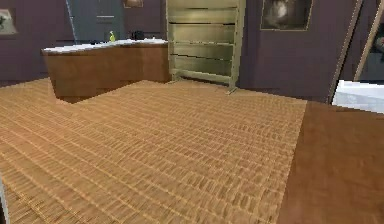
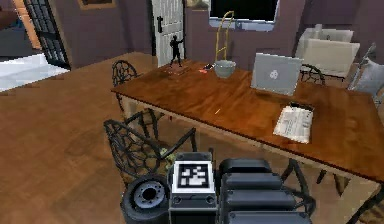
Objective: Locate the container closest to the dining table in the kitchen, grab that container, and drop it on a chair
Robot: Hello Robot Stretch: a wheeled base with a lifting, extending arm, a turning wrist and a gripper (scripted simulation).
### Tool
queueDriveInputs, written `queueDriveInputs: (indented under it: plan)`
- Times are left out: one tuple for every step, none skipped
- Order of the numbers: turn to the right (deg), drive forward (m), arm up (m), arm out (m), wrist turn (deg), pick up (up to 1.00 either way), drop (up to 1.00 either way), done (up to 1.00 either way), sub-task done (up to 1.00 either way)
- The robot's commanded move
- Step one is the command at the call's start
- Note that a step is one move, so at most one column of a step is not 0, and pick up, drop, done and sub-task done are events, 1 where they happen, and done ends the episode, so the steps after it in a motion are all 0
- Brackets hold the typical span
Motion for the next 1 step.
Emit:
queueDriveInputs:
  plan:
    - [-45.0,0.00,0.00,0.00,0.0,0.00,0.00,0.00,0.00]
